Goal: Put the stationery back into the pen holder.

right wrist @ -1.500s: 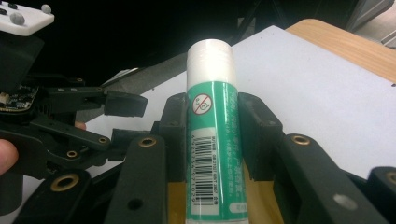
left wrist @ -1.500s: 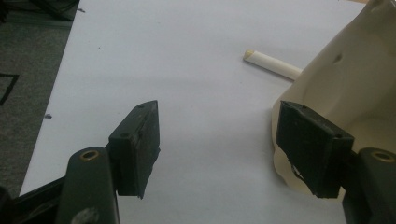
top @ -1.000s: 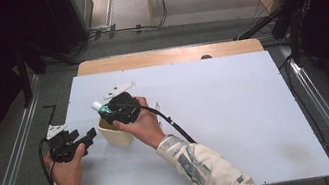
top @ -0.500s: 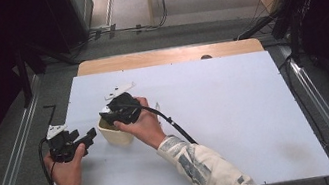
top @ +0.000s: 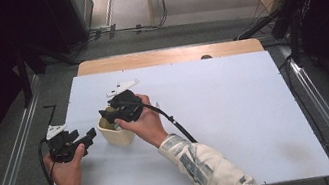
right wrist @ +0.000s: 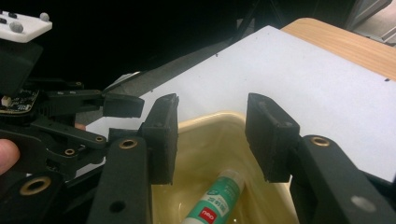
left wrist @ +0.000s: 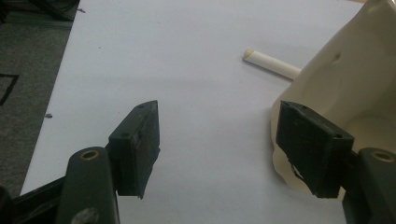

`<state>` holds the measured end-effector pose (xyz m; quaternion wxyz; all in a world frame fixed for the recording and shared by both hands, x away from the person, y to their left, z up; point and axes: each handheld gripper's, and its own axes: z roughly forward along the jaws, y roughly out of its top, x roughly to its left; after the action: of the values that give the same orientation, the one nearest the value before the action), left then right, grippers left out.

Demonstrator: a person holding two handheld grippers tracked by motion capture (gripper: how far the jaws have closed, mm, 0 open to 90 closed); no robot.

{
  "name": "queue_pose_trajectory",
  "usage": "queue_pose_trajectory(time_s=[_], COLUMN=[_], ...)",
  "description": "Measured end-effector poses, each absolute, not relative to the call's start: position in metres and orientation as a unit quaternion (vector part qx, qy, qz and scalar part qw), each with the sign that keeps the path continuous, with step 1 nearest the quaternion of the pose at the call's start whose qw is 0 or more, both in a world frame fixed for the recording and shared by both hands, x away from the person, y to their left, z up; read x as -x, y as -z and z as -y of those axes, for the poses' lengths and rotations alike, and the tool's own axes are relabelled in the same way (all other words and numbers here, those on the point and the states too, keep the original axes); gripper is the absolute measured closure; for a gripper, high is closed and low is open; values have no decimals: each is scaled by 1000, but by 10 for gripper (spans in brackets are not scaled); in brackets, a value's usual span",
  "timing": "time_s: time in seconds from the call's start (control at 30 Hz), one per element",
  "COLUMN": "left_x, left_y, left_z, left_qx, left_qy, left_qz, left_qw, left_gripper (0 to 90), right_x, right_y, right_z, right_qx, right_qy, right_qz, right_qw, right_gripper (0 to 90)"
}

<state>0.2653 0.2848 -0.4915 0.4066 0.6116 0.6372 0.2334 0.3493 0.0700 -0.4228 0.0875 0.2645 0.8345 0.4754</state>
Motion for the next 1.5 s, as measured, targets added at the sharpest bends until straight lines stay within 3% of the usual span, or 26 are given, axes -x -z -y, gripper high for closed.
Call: queue_pose_trajectory(time_s=[0.53,1.5], left_x=[-265,-265], left_y=[492,492], left_z=[-284,-285], left_qx=[-611,-612], left_qy=[-233,-233], left_qz=[-638,-638], left_qw=[407,406], left_gripper=[316,316], right_x=[-357,-380], right_y=[418,428], right_z=[-60,-40], right_qx=[-277,-316], right_qy=[-479,-468], right_qz=[-828,-818], right_qw=[94,107], right_gripper=[476,475])
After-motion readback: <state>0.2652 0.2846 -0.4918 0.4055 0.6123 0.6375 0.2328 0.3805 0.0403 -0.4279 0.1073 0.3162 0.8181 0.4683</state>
